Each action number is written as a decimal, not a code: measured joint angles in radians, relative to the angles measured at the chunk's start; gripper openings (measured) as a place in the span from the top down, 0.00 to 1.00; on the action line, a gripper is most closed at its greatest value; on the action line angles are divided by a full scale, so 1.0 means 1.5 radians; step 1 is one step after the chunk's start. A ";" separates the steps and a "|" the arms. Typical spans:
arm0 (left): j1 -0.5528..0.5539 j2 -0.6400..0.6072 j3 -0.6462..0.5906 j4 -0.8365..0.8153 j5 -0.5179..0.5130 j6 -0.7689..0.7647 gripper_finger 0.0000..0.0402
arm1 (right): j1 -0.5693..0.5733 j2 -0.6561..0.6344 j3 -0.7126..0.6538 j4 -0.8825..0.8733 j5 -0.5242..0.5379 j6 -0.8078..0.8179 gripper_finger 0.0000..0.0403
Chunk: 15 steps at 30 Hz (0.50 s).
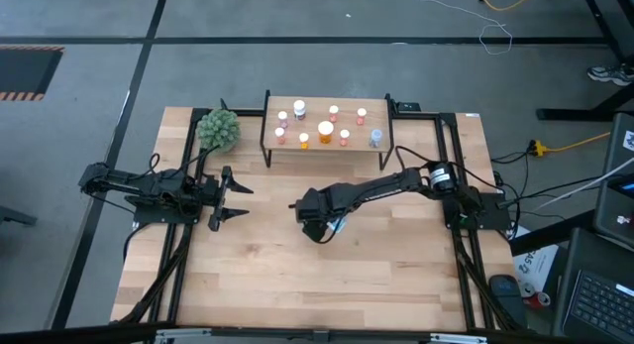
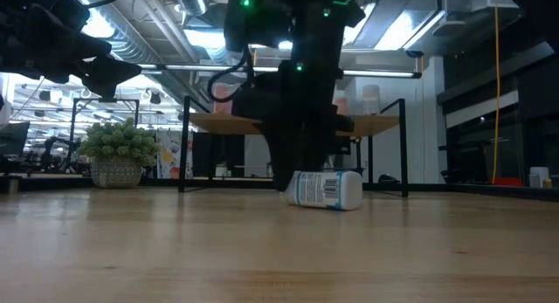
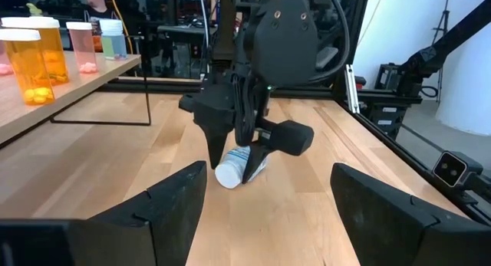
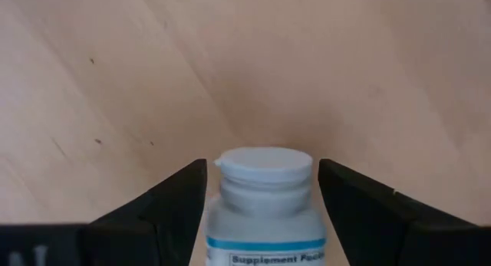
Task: Pick and place medicine bottles onto shelf by color
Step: Put the white medicine bottle on the shelf
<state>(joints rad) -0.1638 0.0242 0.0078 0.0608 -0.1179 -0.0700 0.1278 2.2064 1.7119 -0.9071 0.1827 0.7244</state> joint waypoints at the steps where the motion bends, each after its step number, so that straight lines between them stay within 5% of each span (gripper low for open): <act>1: 0.000 0.000 0.000 0.000 0.000 0.000 0.32 | -0.001 0.002 0.000 -0.004 -0.005 0.000 0.37; 10: 0.000 0.000 0.000 0.000 -0.001 0.000 0.32 | -0.002 0.014 0.000 -0.008 -0.014 -0.001 0.37; 15: 0.000 0.000 0.000 0.000 -0.005 0.000 0.32 | -0.004 0.014 0.000 -0.008 -0.013 0.003 0.46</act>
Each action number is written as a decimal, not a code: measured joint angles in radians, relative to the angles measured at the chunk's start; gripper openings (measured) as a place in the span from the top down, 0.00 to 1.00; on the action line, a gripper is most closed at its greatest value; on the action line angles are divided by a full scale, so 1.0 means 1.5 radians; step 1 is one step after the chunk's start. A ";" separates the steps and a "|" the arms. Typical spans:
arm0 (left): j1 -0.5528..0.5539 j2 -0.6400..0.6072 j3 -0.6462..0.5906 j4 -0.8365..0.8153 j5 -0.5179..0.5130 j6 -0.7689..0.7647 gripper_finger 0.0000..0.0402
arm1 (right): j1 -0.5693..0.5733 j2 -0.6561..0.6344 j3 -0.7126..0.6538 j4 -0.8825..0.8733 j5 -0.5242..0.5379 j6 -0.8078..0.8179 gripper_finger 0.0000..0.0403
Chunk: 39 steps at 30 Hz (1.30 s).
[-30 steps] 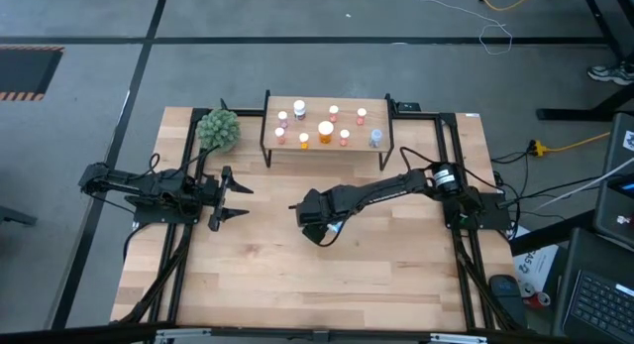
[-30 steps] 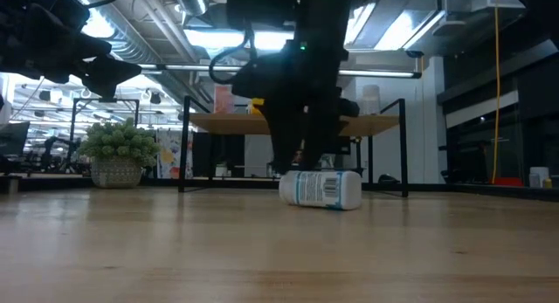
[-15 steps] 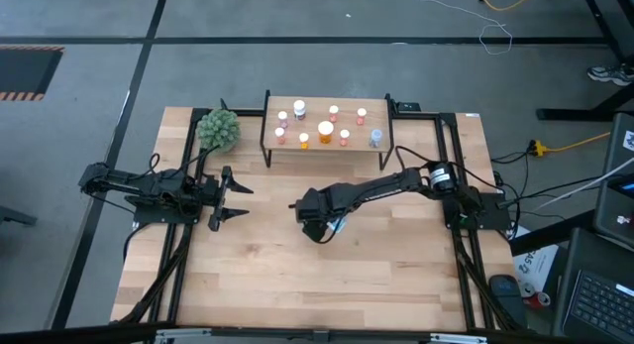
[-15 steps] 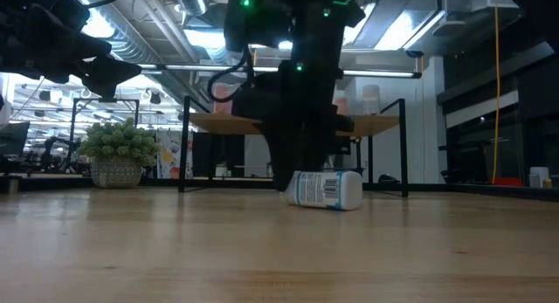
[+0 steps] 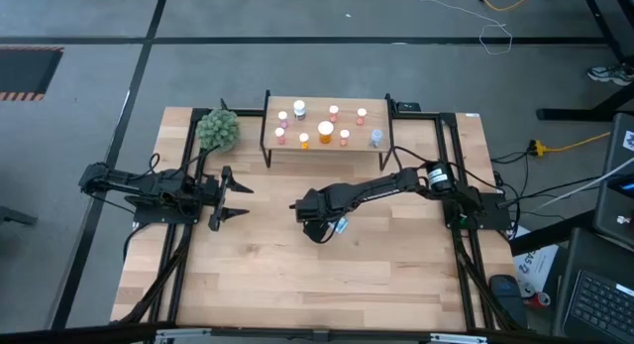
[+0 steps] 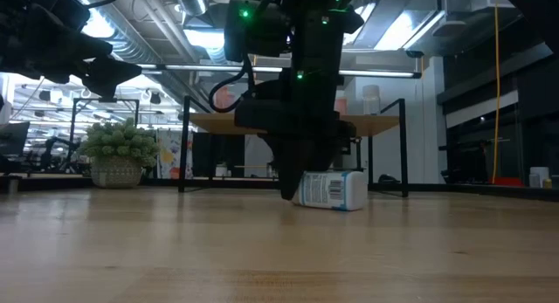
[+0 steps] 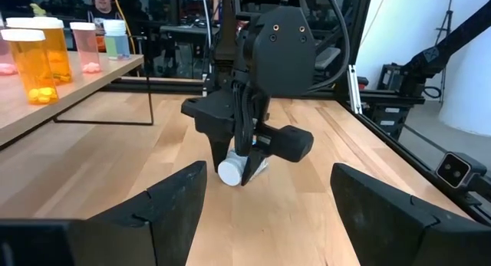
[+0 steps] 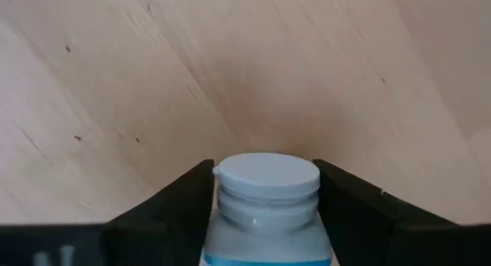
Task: Pick and place medicine bottles onto shelf by color
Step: Put the white medicine bottle on the shelf
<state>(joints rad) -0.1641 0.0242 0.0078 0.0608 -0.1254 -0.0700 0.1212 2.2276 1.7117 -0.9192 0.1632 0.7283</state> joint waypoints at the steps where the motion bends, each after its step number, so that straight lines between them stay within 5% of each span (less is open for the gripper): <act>1: 0.000 0.000 0.000 0.000 0.000 0.000 0.32 | -0.001 0.000 0.000 0.000 0.000 0.000 0.48; 10: 0.000 0.000 0.000 0.000 -0.002 0.000 0.32 | 0.000 0.000 0.025 -0.001 0.033 0.000 0.54; 18: 0.000 0.000 0.000 0.000 -0.002 0.000 0.32 | 0.047 -0.017 0.106 0.010 0.288 -0.078 0.55; 22: 0.000 0.000 0.000 0.000 -0.002 0.000 0.32 | 0.098 -0.049 0.119 0.006 0.472 -0.067 0.54; 25: 0.000 0.000 0.000 0.000 -0.002 0.000 0.32 | 0.156 -0.072 0.120 -0.050 0.646 0.038 0.54; 29: 0.000 0.000 0.000 -0.001 -0.002 0.000 0.32 | 0.239 -0.081 0.120 -0.268 0.787 0.346 0.54; 33: 0.000 0.000 0.000 -0.001 -0.002 0.000 0.32 | 0.283 -0.085 0.120 -0.438 0.813 0.652 0.54; 39: 0.000 0.000 0.000 -0.001 -0.002 0.000 0.32 | 0.284 -0.081 0.096 -0.403 0.749 0.658 0.54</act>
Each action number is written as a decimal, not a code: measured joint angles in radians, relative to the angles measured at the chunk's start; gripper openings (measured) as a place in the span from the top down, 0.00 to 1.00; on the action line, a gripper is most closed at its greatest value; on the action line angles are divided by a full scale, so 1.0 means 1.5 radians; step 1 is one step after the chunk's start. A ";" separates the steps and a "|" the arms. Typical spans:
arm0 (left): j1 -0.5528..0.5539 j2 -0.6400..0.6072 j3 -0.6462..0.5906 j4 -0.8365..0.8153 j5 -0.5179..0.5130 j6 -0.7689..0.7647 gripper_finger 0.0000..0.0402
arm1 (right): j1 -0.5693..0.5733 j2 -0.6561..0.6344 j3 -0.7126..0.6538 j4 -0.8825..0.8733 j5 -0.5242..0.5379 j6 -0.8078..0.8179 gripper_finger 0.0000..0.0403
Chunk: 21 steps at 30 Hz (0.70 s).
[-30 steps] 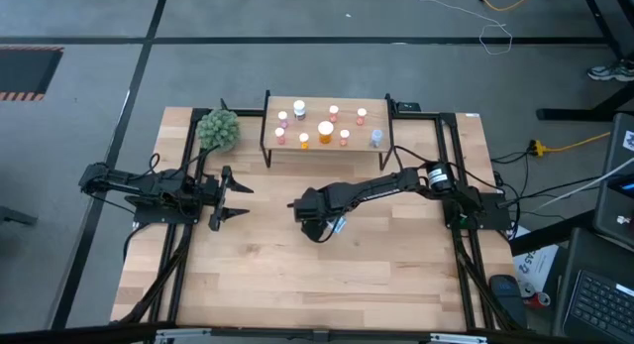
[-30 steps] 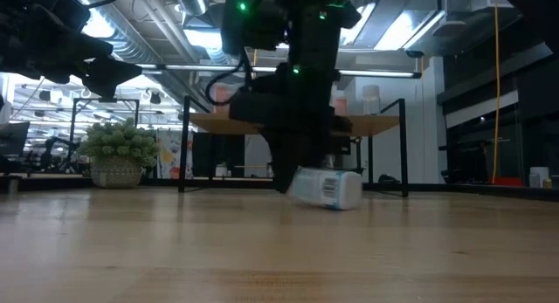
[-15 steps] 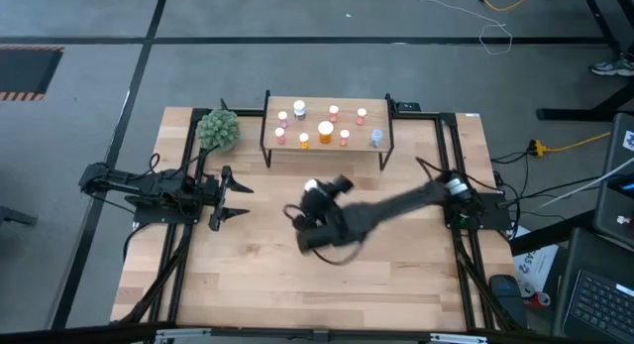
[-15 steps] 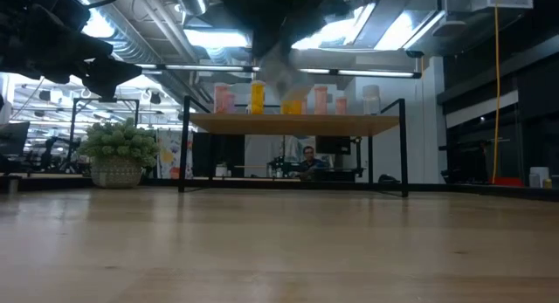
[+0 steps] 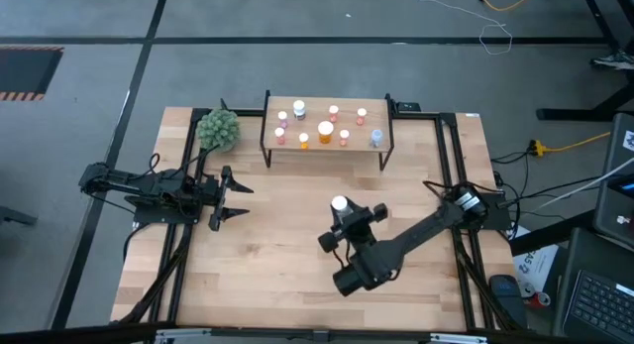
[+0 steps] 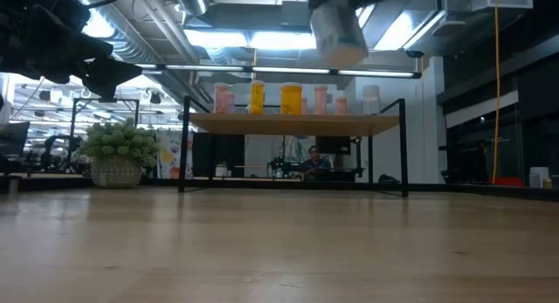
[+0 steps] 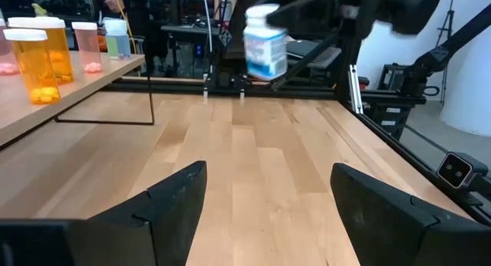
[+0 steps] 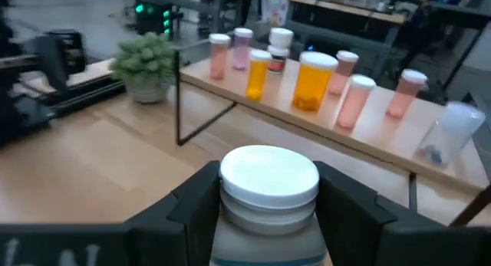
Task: Pick and place medicine bottles onto shelf by color
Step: Put the white medicine bottle on the shelf
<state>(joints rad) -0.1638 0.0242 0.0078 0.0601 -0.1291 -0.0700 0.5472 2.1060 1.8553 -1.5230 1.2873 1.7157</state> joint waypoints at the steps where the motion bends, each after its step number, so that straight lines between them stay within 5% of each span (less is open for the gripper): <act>1: 0.000 0.000 0.000 0.000 0.000 0.000 0.32 | -0.001 0.002 -0.015 0.005 0.009 0.023 0.54; 9: 0.000 0.000 0.000 0.000 0.000 0.000 0.32 | -0.009 0.001 -0.128 -0.031 0.081 0.281 0.54; 21: 0.000 0.000 0.000 0.000 0.000 0.000 0.32 | -0.090 -0.116 -0.131 -0.033 0.126 0.125 0.54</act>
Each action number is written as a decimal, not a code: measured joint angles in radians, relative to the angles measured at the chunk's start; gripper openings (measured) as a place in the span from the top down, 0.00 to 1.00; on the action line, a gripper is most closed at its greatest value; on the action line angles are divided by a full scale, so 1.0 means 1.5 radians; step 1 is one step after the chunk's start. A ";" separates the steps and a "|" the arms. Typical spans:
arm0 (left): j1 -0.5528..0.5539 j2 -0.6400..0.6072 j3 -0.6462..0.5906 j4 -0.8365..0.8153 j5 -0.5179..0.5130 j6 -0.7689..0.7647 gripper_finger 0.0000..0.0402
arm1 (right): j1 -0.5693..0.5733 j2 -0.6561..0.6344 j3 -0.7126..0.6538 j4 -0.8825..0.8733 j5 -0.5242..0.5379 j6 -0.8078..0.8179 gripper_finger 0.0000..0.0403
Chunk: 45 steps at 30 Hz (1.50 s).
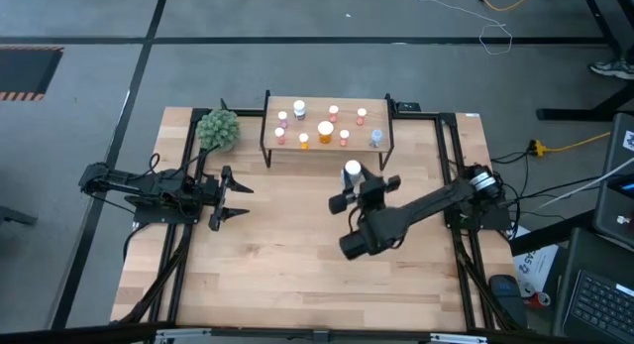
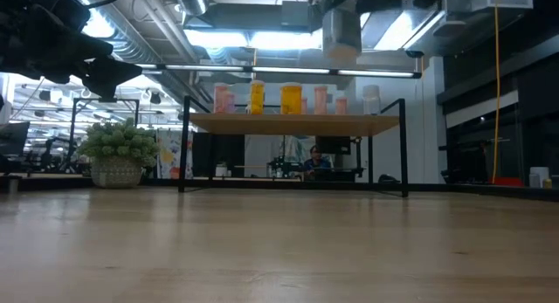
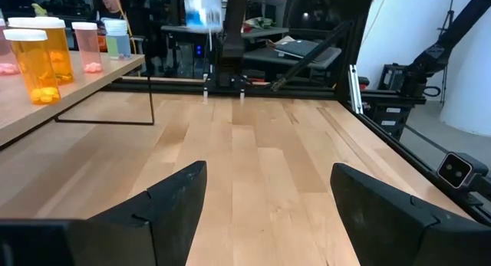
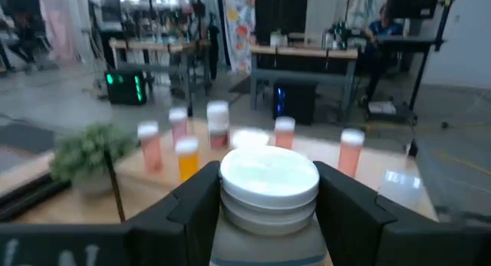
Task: Pick and place medicine bottles onto shelf by color
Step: Put the white medicine bottle on the shelf
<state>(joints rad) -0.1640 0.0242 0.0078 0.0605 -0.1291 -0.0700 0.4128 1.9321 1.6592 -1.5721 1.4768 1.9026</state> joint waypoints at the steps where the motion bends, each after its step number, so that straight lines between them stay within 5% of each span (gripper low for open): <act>1: 0.000 0.000 0.000 0.000 0.000 0.000 0.32 | -0.002 -0.011 0.000 0.000 0.013 -0.013 0.54; 7: 0.000 0.000 0.000 0.000 0.000 0.000 0.32 | -0.019 -0.042 -0.017 0.001 0.044 -0.051 0.54; 17: 0.000 0.000 0.000 0.000 0.000 0.000 0.32 | -0.031 -0.078 -0.237 0.000 0.061 0.212 0.54; 34: 0.000 0.000 0.000 0.000 0.000 0.000 0.32 | -0.146 -0.078 -0.254 0.049 0.062 0.162 0.54; 45: 0.000 0.000 0.000 0.000 0.000 0.000 0.32 | -0.174 -0.078 -0.254 0.165 0.064 0.020 0.54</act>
<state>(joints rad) -0.1641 0.0242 0.0078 0.0605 -0.1295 -0.0700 0.1524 1.8156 1.2781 -1.3245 1.5727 1.9330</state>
